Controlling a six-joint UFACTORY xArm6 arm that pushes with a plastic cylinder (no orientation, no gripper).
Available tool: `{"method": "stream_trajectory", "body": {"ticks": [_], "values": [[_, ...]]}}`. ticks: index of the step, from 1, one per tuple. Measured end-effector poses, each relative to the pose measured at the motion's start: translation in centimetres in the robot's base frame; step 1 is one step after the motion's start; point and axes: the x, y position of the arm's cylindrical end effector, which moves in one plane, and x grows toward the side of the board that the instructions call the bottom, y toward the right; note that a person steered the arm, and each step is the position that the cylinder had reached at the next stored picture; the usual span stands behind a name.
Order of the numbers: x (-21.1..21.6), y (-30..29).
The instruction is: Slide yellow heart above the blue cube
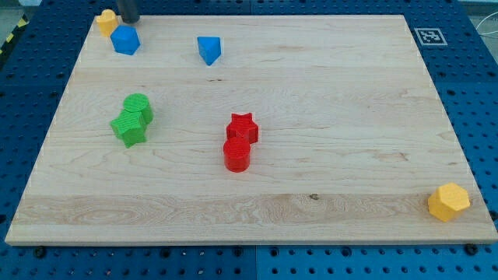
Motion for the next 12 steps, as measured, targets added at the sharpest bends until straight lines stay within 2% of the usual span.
{"method": "stream_trajectory", "body": {"ticks": [2,3,4,5,7,9,12], "values": [[1.2,3.8],[4.8,6.8],[13.0,7.6],[15.3,4.7],[11.6,-8.0],[11.0,-8.1],[7.1,-8.1]]}}
